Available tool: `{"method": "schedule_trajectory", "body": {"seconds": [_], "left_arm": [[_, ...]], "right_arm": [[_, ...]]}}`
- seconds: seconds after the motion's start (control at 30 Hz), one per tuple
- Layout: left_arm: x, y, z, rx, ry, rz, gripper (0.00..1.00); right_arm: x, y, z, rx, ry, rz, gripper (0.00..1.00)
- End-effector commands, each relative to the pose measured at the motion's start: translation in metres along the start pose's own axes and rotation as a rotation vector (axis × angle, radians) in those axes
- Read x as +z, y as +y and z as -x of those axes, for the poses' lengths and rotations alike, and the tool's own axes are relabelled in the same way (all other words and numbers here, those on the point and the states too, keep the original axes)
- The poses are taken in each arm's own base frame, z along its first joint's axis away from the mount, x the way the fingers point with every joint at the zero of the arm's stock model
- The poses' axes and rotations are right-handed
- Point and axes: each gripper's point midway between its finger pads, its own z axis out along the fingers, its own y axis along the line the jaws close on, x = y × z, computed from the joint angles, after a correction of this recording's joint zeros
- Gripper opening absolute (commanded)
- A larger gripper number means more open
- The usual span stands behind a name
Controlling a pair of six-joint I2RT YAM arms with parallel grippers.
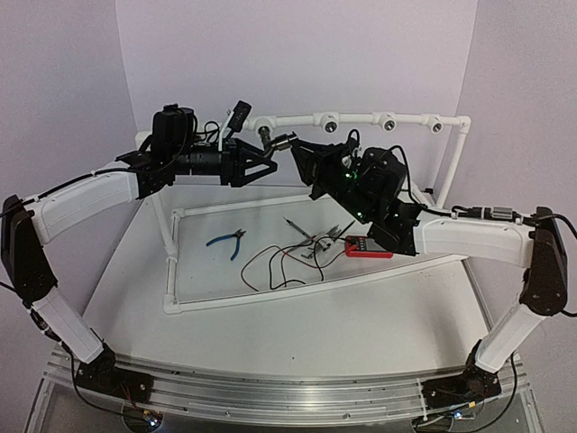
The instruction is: Install the water faucets
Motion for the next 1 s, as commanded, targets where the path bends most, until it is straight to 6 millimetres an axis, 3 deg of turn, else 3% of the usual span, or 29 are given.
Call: {"method": "schedule_trajectory", "body": {"seconds": [0.0,0.2,0.4,0.5,0.67,0.83,0.97], "left_arm": [[-0.003,-0.003,0.035,0.069,-0.067,0.007,0.51],[0.001,0.005,0.033,0.040,-0.038,0.034,0.23],[-0.002,0.004,0.048,0.050,-0.059,0.049,0.07],[-0.003,0.003,0.051,0.049,-0.062,0.052,0.01],[-0.005,0.000,0.058,0.064,-0.073,0.052,0.00],[-0.007,-0.002,0.055,0.083,-0.058,0.049,0.00],[-0.007,0.000,0.050,0.082,-0.039,0.056,0.00]], "right_arm": [[-0.002,-0.091,0.013,-0.008,-0.043,-0.257,0.00],[0.000,-0.095,0.010,0.005,-0.035,-0.263,0.00],[-0.001,-0.098,0.009,0.015,-0.034,-0.268,0.00],[-0.002,-0.102,0.009,0.022,-0.034,-0.275,0.00],[-0.003,-0.102,0.008,0.014,-0.026,-0.278,0.00],[-0.003,-0.091,0.009,-0.053,-0.015,-0.258,0.21],[-0.003,-0.063,0.011,-0.175,-0.006,-0.204,0.37]]}}
